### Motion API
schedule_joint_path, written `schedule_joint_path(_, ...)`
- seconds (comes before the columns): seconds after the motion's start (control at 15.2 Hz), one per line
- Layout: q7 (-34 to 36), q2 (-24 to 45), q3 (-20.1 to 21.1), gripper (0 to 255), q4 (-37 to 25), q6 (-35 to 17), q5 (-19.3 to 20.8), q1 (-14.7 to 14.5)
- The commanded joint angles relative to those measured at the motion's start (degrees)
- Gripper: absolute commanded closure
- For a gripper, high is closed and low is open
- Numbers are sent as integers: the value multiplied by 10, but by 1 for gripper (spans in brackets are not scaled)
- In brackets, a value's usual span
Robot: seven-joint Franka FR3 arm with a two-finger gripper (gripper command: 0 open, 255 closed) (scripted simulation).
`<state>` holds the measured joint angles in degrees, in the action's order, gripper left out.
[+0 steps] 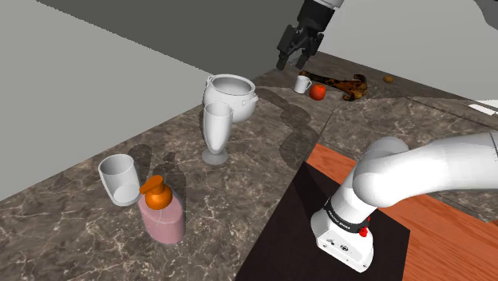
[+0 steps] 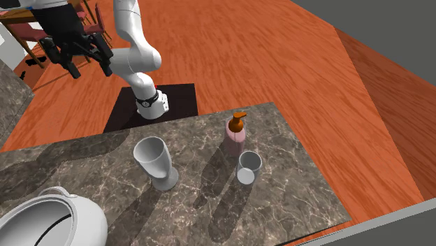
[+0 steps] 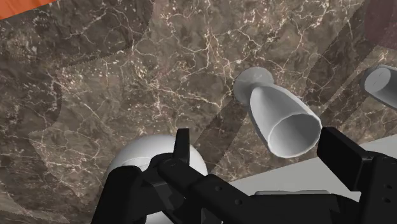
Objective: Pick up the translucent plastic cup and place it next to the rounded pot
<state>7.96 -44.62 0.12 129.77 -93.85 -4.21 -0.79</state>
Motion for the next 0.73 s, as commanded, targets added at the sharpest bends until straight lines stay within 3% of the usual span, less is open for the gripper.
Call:
schedule_joint_path(0.0,0,0,0,0,0,0,0,0)
schedule_joint_path(0.66,145,88,131,0,13,-94,-40,-19)
